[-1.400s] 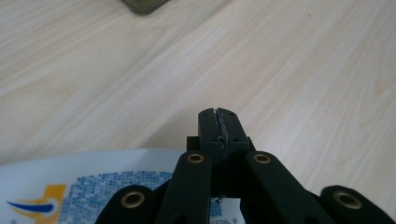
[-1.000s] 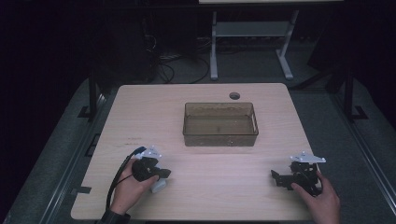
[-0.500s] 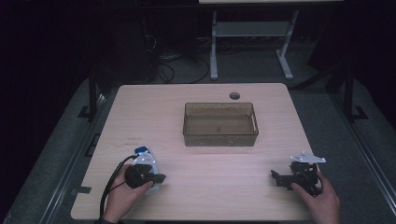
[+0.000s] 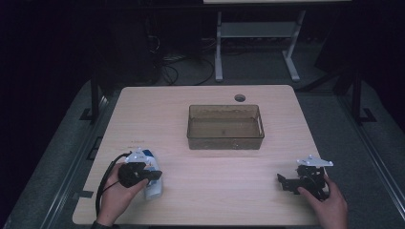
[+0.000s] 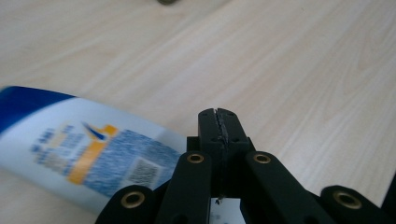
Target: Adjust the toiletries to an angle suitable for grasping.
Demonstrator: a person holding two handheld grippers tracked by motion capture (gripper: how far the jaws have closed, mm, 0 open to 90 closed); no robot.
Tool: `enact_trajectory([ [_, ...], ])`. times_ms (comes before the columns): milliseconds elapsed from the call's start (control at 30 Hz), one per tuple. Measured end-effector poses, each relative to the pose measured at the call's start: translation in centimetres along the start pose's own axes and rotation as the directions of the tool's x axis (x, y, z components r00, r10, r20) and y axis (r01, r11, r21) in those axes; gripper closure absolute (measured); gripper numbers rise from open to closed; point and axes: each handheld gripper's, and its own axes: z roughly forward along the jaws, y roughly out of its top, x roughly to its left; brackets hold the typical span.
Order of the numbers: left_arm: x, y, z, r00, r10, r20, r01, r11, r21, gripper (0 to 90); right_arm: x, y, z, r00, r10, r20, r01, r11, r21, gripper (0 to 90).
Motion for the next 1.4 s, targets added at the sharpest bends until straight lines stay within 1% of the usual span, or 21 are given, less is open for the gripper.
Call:
enact_trajectory([
  [67,0.5,0.2,-0.3,0.9999,-0.004,-0.017,0.004,1.0000,-0.007,90.0,0.0,0.0,0.0,1.0000,0.000,0.000,0.000,1.000,0.000,0.0],
  [133,1.2,0.3,-0.7,0.9991,-0.019,-0.038,0.019,0.9997,-0.015,90.0,0.0,0.0,0.0,1.0000,0.000,0.000,0.000,1.000,0.000,0.0],
  [167,1.3,0.3,-0.8,0.9989,-0.024,-0.041,0.023,0.9996,-0.017,90.0,0.0,0.0,0.0,1.0000,0.000,0.000,0.000,1.000,0.001,0.0],
  [267,2.3,0.5,-1.2,0.9973,-0.034,-0.065,0.033,0.9992,-0.021,90.0,0.0,0.0,0.0,1.0000,0.000,0.000,0.000,1.000,0.001,0.0],
  [333,2.9,0.7,-1.3,0.9961,-0.049,-0.074,0.048,0.9985,-0.027,90.0,0.0,0.0,0.0,1.0000,0.000,0.000,0.000,1.000,0.000,0.0],
  [367,3.4,0.8,-1.3,0.9949,-0.063,-0.079,0.061,0.9977,-0.028,90.0,0.0,0.0,0.0,1.0000,0.000,0.000,0.000,1.000,0.000,0.0],
  [467,4.4,1.3,-1.4,0.9919,-0.080,-0.099,0.077,0.9965,-0.034,90.0,0.0,0.0,0.0,1.0000,0.001,0.000,-0.001,1.000,0.000,0.0],
  [567,5.4,1.6,-1.2,0.9899,-0.080,-0.117,0.076,0.9964,-0.036,90.0,0.0,0.0,0.0,1.0000,0.000,0.000,0.000,1.000,0.000,0.0],
  [667,6.2,1.7,-1.1,0.9867,-0.097,-0.131,0.091,0.9946,-0.050,90.0,0.0,0.0,0.0,1.0000,0.000,0.000,0.000,1.000,0.000,0.0],
  [733,6.8,1.7,-1.1,0.9850,-0.092,-0.146,0.086,0.9953,-0.044,90.0,0.0,0.0,0.0,1.0000,-0.001,0.000,0.001,1.000,0.000,0.0],
  [767,6.9,1.7,-1.1,0.9824,-0.097,-0.160,0.091,0.9948,-0.044,90.0,0.0,0.0,0.0,1.0000,0.001,0.000,-0.001,1.000,0.000,0.0],
  [833,7.2,1.6,-1.4,0.9792,-0.105,-0.173,0.098,0.9941,-0.047,90.0,0.0,0.0,0.0,1.0000,0.000,0.000,0.000,1.000,0.000,0.0],
  [900,7.6,1.3,-1.8,0.9734,-0.118,-0.197,0.110,0.9927,-0.050,90.0,0.0,0.0,0.0,1.0000,-0.001,0.000,0.001,1.000,0.000,0.0],
  [1067,8.6,0.1,-2.1,0.9630,-0.148,-0.225,0.142,0.9890,-0.040,90.0,0.0,0.0,0.0,1.0000,-0.001,0.000,0.001,1.000,0.000,0.0],
  [1100,8.7,0.0,-2.0,0.9617,-0.151,-0.229,0.145,0.9886,-0.039,90.0,0.0,0.0,0.0,1.0000,-0.001,0.000,0.001,1.000,0.000,0.0],
  [1133,8.9,-0.2,-1.9,0.9616,-0.152,-0.229,0.150,0.9884,-0.026,90.0,0.0,0.0,0.0,1.0000,-0.001,0.000,0.001,1.000,0.000,0.0],
  [1167,9.0,-0.3,-1.7,0.9601,-0.150,-0.236,0.151,0.9885,-0.015,90.0,0.0,0.0,0.0,1.0000,-0.001,0.000,0.001,1.000,0.000,0.0],
  [1233,9.1,-0.5,-1.2,0.9605,-0.154,-0.232,0.156,0.9877,-0.007,90.0,0.0,0.0,0.0,1.0000,-0.001,0.000,0.001,1.000,0.000,0.0],
  [1300,9.2,-0.6,-0.8,0.9589,-0.153,-0.239,0.160,0.9872,0.007,90.0,0.0,0.0,0.0,1.0000,-0.001,0.000,0.001,1.000,0.000,0.0],
  [1333,9.3,-0.7,-0.5,0.9591,-0.151,-0.240,0.160,0.9871,0.016,90.0,0.0,0.0,0.0,1.0000,-0.001,0.000,0.001,1.000,0.000,0.0],
  [1400,9.3,-0.8,-0.3,0.9581,-0.156,-0.240,0.166,0.9858,0.022,90.0,0.0,0.0,0.0,1.0000,-0.001,-0.001,0.001,1.000,0.000,0.0],
])
